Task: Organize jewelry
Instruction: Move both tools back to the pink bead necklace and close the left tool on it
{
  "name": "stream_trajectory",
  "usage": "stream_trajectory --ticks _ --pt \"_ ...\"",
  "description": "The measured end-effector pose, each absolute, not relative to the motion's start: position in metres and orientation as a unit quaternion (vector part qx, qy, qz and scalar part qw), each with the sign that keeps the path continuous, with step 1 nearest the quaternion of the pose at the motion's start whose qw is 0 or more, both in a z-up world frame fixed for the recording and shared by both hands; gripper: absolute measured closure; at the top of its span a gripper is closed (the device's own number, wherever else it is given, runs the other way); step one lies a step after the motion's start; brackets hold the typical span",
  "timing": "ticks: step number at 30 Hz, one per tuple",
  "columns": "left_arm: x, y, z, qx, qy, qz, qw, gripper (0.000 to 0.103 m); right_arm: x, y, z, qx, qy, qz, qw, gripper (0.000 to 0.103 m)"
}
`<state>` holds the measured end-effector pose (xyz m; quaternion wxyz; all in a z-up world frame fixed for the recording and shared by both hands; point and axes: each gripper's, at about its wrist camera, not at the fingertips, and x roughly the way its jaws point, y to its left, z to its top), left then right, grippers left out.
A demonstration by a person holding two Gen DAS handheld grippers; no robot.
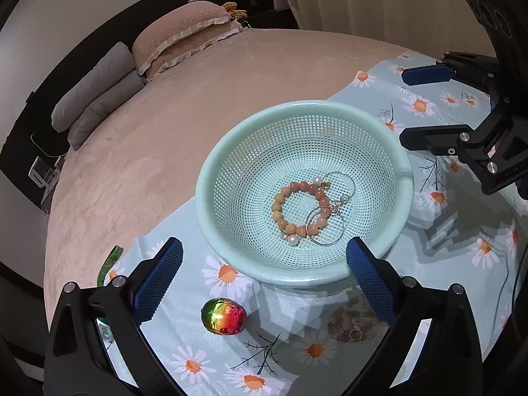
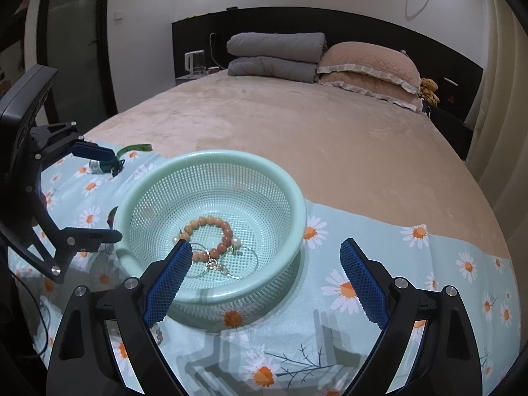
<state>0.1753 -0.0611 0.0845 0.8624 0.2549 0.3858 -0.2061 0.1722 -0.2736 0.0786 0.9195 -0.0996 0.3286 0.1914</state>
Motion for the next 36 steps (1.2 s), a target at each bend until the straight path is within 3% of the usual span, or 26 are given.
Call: stream_trajectory --ticks 12,25,28,31,36 --pt "0.155 -0.032 0.077 0.250 0.407 -0.190 0.858 0.006 0.142 -0.269 0.076 -0.130 0.351 0.241 0.895 0.016" --pt "0.123 -0.034 0.041 0.246 0.421 -0.238 0.840 0.006 0.119 -0.235 0.026 -0.195 0.432 0.326 0.818 0.018" --pt "0.115 -0.046 0.030 0.274 0.417 -0.250 0.830 0.006 0.119 -0.224 0.014 -0.207 0.444 0.336 0.804 0.027" --pt "0.111 -0.053 0.025 0.282 0.412 -0.268 0.824 0.006 0.124 -0.214 0.002 -0.218 0.459 0.328 0.796 0.028" --pt "0.107 -0.060 0.018 0.292 0.404 -0.288 0.818 0.008 0.130 -0.205 -0.006 -0.213 0.469 0.338 0.787 0.037"
